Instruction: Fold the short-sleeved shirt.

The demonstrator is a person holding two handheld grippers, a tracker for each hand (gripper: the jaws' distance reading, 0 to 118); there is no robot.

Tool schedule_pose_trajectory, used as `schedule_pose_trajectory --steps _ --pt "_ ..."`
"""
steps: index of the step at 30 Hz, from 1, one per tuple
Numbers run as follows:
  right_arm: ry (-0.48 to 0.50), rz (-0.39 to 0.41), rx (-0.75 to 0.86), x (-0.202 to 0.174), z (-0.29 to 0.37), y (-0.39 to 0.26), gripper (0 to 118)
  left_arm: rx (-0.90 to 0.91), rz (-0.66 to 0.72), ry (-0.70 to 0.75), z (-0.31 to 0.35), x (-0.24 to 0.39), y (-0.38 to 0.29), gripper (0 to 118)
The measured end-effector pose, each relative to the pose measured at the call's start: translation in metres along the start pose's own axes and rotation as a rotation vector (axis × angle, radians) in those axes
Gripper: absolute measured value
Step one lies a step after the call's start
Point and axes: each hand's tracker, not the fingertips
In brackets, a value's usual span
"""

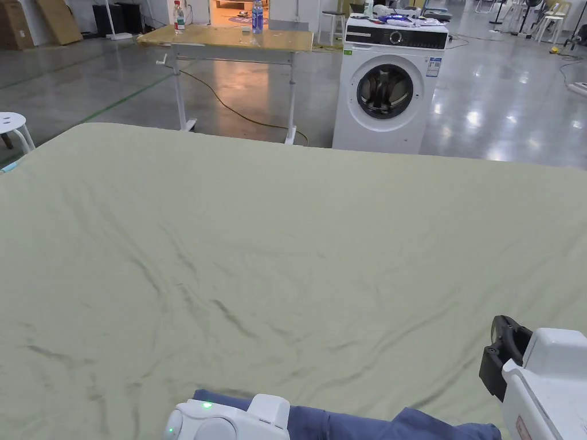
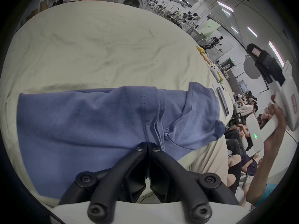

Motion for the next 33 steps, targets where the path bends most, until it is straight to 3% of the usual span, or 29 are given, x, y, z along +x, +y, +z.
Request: schedule_pose_trajectory --steps 4,8,11,20,28,30,31,33 --pt "-0.001 -0.003 0.016 0.0 0.001 0.0 0 0.092 0.006 -0.049 0.042 -0.014 -0.001 8" --pt "0.001 -0.006 0.021 0.0 0.0 0.0 0 0.181 0.052 -0.046 0.085 -0.055 0.001 39" --pt "0.003 -0.006 0.021 0.0 -0.001 0.0 0 0.226 0.139 -0.015 0.105 -0.098 0.002 54" --pt "0.008 -0.007 0.005 -0.001 -0.004 -0.002 0 0.148 0.264 -0.129 0.087 -0.192 -0.006 60" --pt "0.0 0.007 0.005 0.0 -0.004 0.001 0 0.175 0.369 -0.454 0.053 -0.216 -0.011 54" --pt "0.0 0.004 0.003 0.0 -0.004 0.001 0 0.159 0.354 -0.434 0.043 -0.211 -0.01 35" --pt "0.0 0.003 0.002 0.0 -0.004 0.001 0 0.149 0.328 -0.403 0.039 -0.209 -0.01 18" --pt "-0.001 -0.001 0.002 0.0 -0.004 0.001 0 0.152 0.336 -0.386 0.035 -0.21 -0.01 11"
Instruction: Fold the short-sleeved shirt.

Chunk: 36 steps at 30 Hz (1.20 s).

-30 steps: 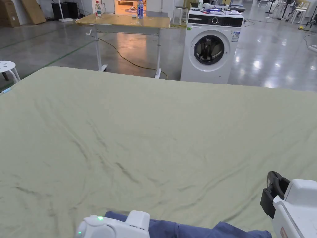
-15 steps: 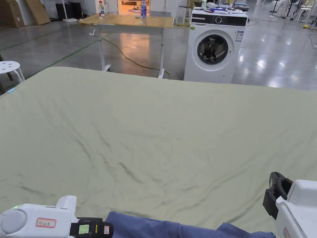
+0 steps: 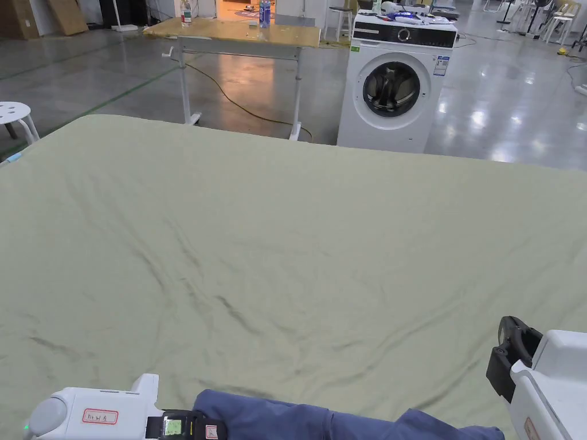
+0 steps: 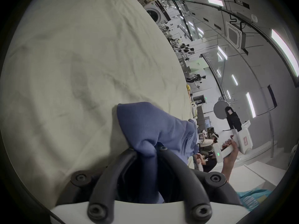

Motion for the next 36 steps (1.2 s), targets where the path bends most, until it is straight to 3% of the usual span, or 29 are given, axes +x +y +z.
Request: schedule_pose_trajectory --steps 2,11,19,23,36 --pt "0.001 -0.003 -0.002 0.0 0.0 0.0 0 0.016 0.042 -0.022 0.005 0.008 -0.002 7" --pt "0.01 0.006 0.001 -0.004 -0.001 0.002 0 0.097 -0.048 0.076 0.055 0.07 0.007 4" --pt "0.031 0.008 0.008 -0.008 -0.004 0.004 0 0.172 -0.149 0.426 0.14 0.107 0.031 4" --pt "0.038 0.01 0.023 -0.01 -0.004 0.006 0 0.187 -0.19 0.566 0.153 0.148 0.021 4" --pt "0.017 0.003 0.044 -0.003 0.001 0.012 0 0.06 -0.333 0.447 0.082 0.249 -0.01 4"
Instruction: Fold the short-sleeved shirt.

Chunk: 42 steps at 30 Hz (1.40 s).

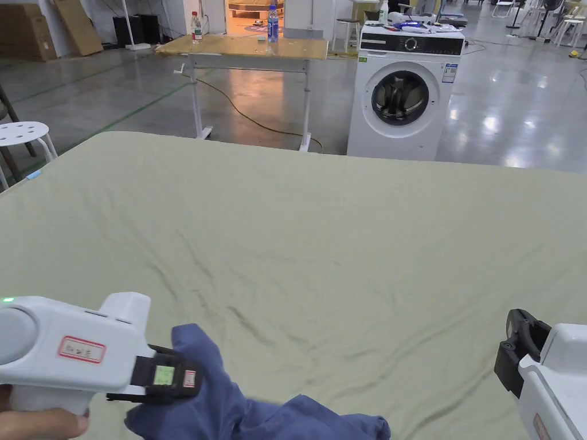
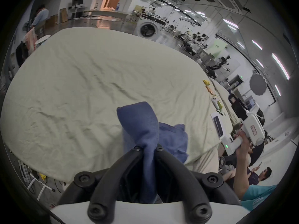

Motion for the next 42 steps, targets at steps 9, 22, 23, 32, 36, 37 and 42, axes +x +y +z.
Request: schedule_pose_trajectory --steps 9,22,23,32,36,37,42 --pt "-0.028 -0.016 -0.012 0.009 0.005 -0.005 0 -0.146 -0.086 -0.016 -0.092 0.057 -0.002 5" --pt "-0.057 -0.018 -0.026 0.019 0.012 -0.009 0 -0.234 -0.147 0.11 -0.195 0.107 -0.038 5" --pt "-0.058 -0.018 -0.028 0.019 0.012 -0.009 0 -0.233 -0.145 0.112 -0.197 0.107 -0.038 6" --pt "-0.058 -0.021 -0.031 0.02 0.014 -0.01 0 -0.127 -0.011 -0.106 -0.154 0.086 -0.024 62" --pt "-0.061 -0.023 -0.035 0.02 0.015 -0.011 0 -0.061 0.036 -0.136 -0.149 0.07 -0.025 14" --pt "-0.06 -0.025 -0.036 0.02 0.015 -0.011 0 -0.069 0.044 -0.121 -0.155 0.068 -0.028 13" --pt "-0.056 -0.024 -0.042 0.018 0.014 -0.014 0 -0.157 0.098 -0.192 -0.199 0.057 -0.048 3"
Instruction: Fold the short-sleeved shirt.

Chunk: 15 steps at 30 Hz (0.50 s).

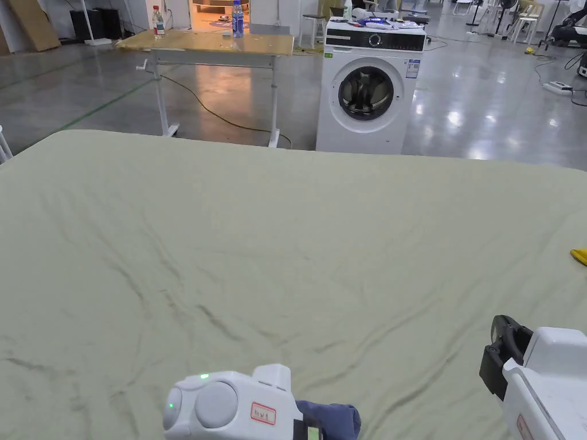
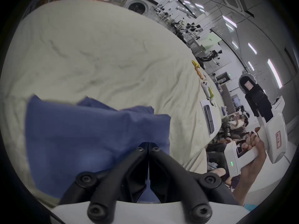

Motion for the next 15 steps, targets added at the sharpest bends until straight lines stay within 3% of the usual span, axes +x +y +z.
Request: schedule_pose_trajectory --steps 7,11,15 --pt "-0.002 -0.003 -0.006 0.0 -0.003 -0.001 0 0.031 -0.083 0.032 -0.039 -0.01 -0.019 1" --pt "0.003 0.0 0.0 -0.002 -0.004 0.0 0 0.055 -0.075 -0.021 -0.026 -0.015 -0.019 1" --pt "0.008 -0.003 0.007 -0.006 -0.009 0.001 0 0.175 -0.164 -0.01 0.011 -0.009 -0.015 1"
